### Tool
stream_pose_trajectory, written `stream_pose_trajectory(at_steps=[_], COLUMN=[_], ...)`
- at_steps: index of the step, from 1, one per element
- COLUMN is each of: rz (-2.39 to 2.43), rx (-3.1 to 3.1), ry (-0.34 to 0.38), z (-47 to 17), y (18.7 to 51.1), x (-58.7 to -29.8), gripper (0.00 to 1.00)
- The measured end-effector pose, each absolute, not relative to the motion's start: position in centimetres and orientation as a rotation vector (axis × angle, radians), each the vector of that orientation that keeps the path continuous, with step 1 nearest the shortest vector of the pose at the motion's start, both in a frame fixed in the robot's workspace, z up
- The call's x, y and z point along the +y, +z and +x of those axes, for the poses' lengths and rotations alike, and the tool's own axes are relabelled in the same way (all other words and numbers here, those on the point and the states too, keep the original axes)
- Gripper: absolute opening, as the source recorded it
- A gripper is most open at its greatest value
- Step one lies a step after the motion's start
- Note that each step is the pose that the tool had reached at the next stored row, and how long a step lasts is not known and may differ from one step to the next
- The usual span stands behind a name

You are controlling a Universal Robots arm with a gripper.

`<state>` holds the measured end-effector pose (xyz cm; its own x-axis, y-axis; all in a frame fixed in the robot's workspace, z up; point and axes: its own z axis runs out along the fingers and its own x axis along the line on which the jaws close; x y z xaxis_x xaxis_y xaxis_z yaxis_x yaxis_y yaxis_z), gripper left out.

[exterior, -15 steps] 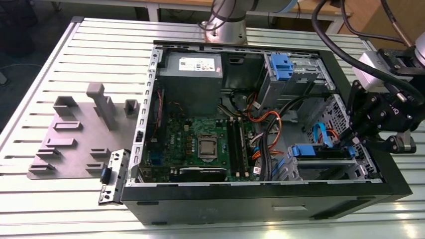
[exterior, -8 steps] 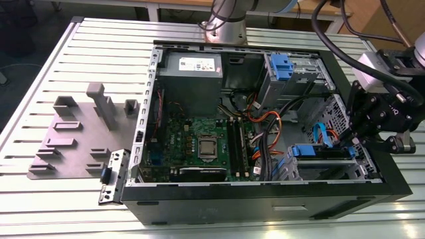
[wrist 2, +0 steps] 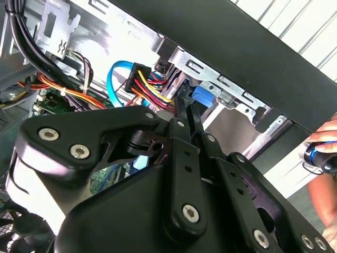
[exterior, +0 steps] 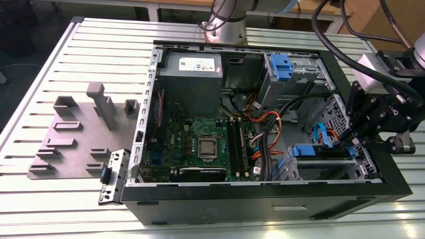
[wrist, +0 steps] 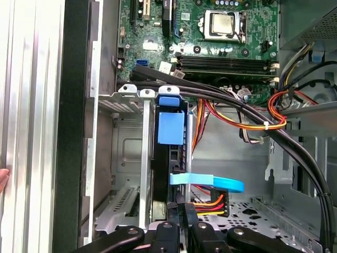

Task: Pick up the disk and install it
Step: 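Insert the second disk wire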

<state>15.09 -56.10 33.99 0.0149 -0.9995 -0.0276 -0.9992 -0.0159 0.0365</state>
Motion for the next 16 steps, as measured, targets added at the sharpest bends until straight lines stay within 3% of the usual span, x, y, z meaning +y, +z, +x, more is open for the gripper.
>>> stream_pose_trajectory(at_steps=[16], rz=[2.233], rx=[-2.199], ry=[-0.071], z=[15.15], y=[33.9], x=[-56.27], gripper=[0.16])
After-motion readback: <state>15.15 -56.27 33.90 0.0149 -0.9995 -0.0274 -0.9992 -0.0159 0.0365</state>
